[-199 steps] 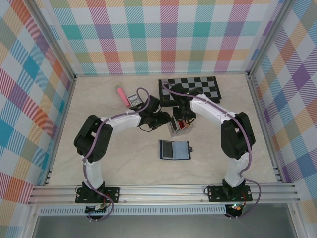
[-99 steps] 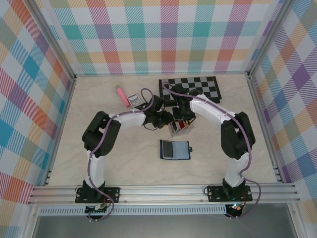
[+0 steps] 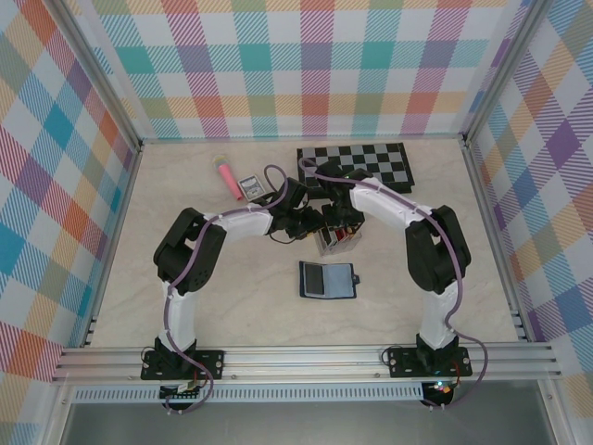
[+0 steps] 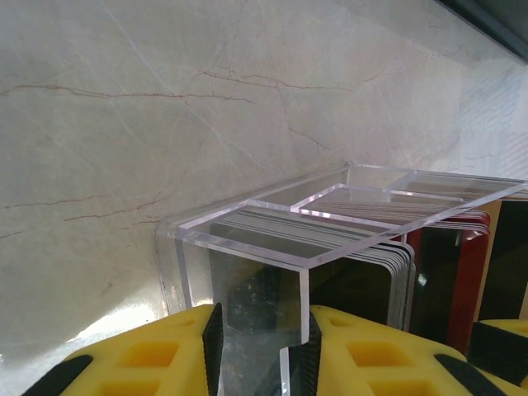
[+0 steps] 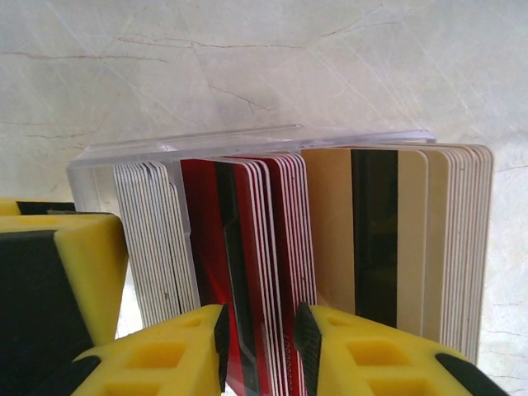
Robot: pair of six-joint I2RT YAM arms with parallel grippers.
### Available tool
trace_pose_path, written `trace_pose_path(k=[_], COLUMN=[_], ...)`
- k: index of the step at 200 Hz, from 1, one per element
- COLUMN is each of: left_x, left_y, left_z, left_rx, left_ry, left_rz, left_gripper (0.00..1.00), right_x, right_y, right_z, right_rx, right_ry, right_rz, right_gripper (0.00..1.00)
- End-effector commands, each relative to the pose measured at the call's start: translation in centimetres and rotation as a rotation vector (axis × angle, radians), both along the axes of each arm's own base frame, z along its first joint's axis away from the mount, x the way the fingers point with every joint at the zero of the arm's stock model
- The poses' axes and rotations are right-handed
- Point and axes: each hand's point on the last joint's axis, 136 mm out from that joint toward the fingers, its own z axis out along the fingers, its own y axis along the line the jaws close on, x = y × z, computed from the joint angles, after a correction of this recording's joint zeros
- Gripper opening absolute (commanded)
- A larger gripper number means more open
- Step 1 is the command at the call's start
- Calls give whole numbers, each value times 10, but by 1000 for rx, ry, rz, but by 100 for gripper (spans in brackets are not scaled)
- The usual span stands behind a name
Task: Put the credit cards into the card holder
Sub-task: Pick up the credit card from the storage box.
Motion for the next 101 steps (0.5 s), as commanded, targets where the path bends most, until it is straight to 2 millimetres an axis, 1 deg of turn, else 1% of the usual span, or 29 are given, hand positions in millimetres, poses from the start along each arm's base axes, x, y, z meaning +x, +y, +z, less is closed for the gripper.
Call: trace_pose_path(k=[1,33,65,101], left_x=[-15,-15,-14,-15], left_y=[14,14,14,14], left_z=[-29,-29,-29,-29], left_rx=[73,74,74,74], left_ry=[65,64,62,62], left_rz=[-6,-5,-6,-8], left_gripper=[31,31,31,31], right_x=[-3,0,5,5], right_y=[-9,-16,-23,-28], right_z=[-17,-10,3,2], right_rx=[-97,-154,-192,-222], right_ry=[26,-11,-58,-56], right_rz=[19,14,7,11], right_gripper=[32,31,32,33])
